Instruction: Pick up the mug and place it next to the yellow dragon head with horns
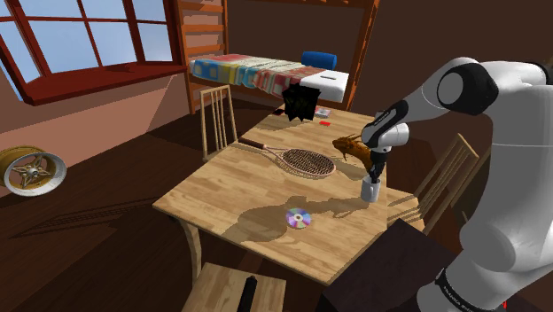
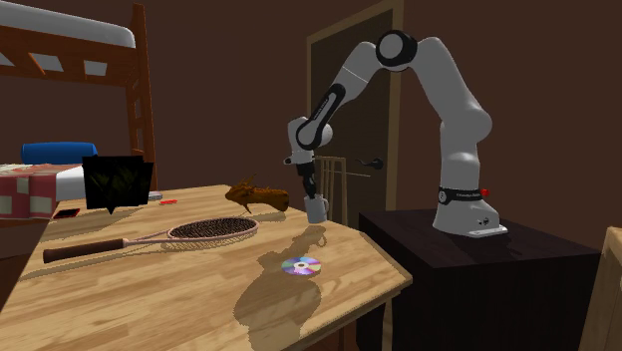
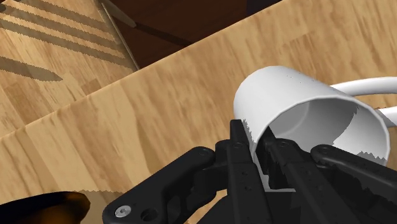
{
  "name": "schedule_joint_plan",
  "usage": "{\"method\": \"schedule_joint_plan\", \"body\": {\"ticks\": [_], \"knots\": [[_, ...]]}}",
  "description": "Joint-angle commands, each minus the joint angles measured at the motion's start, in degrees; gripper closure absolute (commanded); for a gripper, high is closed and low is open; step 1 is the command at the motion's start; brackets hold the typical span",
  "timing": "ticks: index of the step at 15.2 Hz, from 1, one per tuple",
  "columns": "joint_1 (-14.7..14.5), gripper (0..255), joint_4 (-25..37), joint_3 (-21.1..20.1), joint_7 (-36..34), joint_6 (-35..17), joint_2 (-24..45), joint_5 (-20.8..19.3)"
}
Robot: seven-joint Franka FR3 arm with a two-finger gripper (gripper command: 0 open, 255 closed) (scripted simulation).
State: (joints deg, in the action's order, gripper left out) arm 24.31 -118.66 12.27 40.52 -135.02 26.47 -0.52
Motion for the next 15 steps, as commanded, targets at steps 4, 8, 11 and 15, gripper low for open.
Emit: {"method": "schedule_joint_plan", "body": {"ticks": [4,8,11,15], "knots": [[0.00,0,0.00,0.00,0.00,-0.01,0.00,0.00],[-0.42,0,0.94,0.26,-0.31,3.34,-2.42,-0.46],[-0.75,0,2.05,0.42,-0.57,6.40,-4.39,-0.83],[-0.75,0,2.05,0.42,-0.58,6.40,-4.39,-0.83]]}}
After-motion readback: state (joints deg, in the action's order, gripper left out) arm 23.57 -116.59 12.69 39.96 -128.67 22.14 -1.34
